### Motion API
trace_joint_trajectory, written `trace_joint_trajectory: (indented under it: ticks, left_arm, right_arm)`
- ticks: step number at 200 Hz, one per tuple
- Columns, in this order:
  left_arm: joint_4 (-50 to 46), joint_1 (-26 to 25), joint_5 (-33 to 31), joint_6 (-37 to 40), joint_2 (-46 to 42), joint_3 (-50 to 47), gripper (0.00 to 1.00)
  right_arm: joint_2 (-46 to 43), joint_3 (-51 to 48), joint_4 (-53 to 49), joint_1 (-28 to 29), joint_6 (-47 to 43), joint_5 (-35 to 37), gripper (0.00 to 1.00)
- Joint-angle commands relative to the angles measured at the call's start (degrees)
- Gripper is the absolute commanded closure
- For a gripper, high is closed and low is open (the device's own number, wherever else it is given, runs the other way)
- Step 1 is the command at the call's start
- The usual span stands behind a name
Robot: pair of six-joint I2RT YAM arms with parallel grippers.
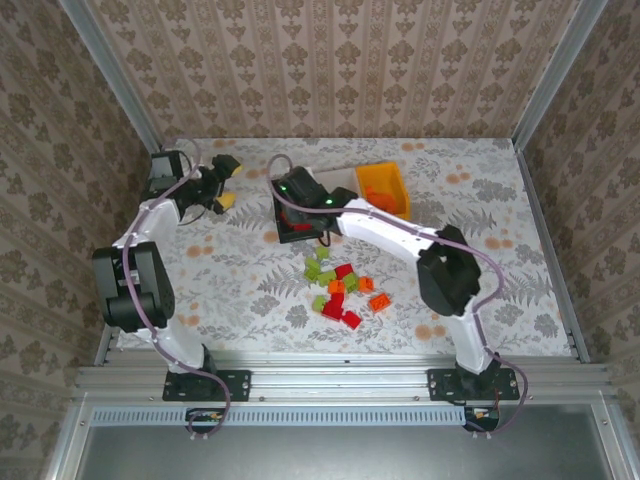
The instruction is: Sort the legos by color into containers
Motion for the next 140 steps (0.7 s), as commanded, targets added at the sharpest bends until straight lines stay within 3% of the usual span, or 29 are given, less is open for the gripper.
trace_joint_trajectory:
  ticks: [1,45,90,110,140]
  left_arm:
    - [2.4,-0.2,1.6,-2.3,-1.0,-0.9,0.07]
    - [3.8,-0.2,2.5,-3.5,-1.1,-0.9,0.06]
    - [5.2,-0.3,2.9,-4.4,-1.5,-1.3,0.06]
    - [5.4,-0.5,3.0,-4.4,-1.5,-1.4,0.06]
    - [5.5,-1.1,3.1,-4.2,-1.9,-1.2,0.06]
  right_arm:
    - [9.0,9.6,-5.5,-0.4,-0.9,-0.1,0.52]
    - [18.4,24.3,-13.6,-0.9,-2.8,0.6,0.49]
    - [18.4,24.3,-13.9,-2.1,-2.1,-0.3,0.43]
    - [18.0,24.5,-13.9,-2.3,-2.3,-0.6,0.34]
    - [14.0,22.2,-13.2,-1.7,-3.3,0.3,0.33]
